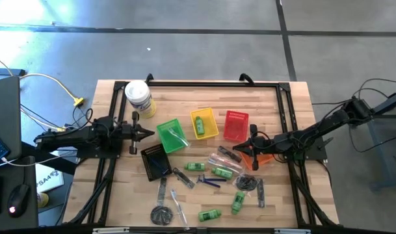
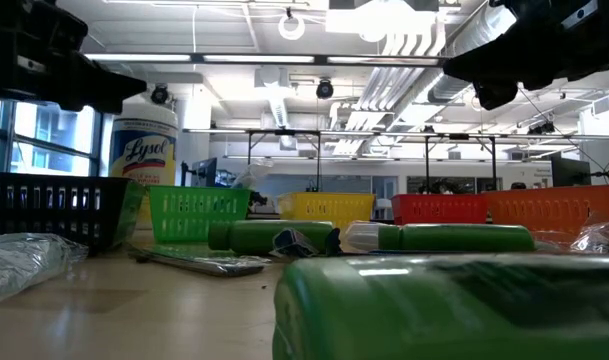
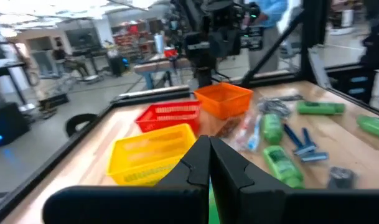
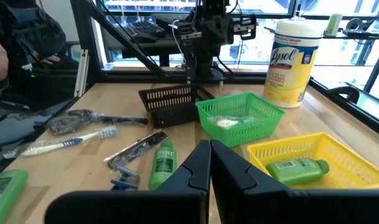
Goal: Pick & Place Travel size toiletries
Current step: Put the black comb into the red bin
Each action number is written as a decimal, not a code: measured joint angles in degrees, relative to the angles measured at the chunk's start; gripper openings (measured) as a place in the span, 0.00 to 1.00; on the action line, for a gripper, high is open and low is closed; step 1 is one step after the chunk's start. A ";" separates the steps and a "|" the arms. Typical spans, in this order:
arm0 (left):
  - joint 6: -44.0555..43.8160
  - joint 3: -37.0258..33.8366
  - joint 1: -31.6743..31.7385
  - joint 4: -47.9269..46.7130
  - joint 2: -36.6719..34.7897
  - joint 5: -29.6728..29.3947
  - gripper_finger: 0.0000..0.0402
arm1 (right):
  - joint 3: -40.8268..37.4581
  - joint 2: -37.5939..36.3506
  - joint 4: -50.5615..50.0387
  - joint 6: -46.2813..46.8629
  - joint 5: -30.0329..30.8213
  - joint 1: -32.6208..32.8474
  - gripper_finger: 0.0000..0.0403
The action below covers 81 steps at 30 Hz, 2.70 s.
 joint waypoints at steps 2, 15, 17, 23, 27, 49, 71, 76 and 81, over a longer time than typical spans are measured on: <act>0.00 -0.02 0.00 -0.14 0.01 0.13 0.00 | 0.00 0.00 -0.57 -0.05 0.08 -0.09 0.01; -0.35 -0.09 0.00 -0.44 0.03 0.12 0.00 | 0.00 0.00 0.03 -4.68 0.50 -0.09 0.01; -2.11 -0.09 0.00 -0.56 0.03 0.12 0.00 | 0.00 0.00 0.09 -4.69 0.51 -0.09 0.01; -2.26 -0.11 0.00 0.38 0.06 -0.32 0.00 | 0.00 0.00 2.13 -2.66 0.50 -0.09 0.01; 2.17 -0.11 0.00 2.34 0.06 -0.32 0.00 | 0.00 0.00 2.26 -2.53 0.50 -0.05 0.01; -0.44 -0.13 -0.02 6.39 0.06 -0.06 0.00 | 0.00 0.00 -0.04 0.09 2.93 -0.02 0.01; -3.35 -0.13 -0.04 12.25 0.06 7.67 0.00 | 0.00 0.00 2.06 0.93 2.84 -0.03 0.01; -4.50 -0.13 -0.04 12.26 0.06 7.44 0.00 | 0.00 0.02 2.04 1.84 2.82 -0.02 0.01; -2.98 -0.13 -0.04 10.50 0.07 5.83 0.00 | 0.00 0.02 1.04 1.86 2.82 -0.02 0.01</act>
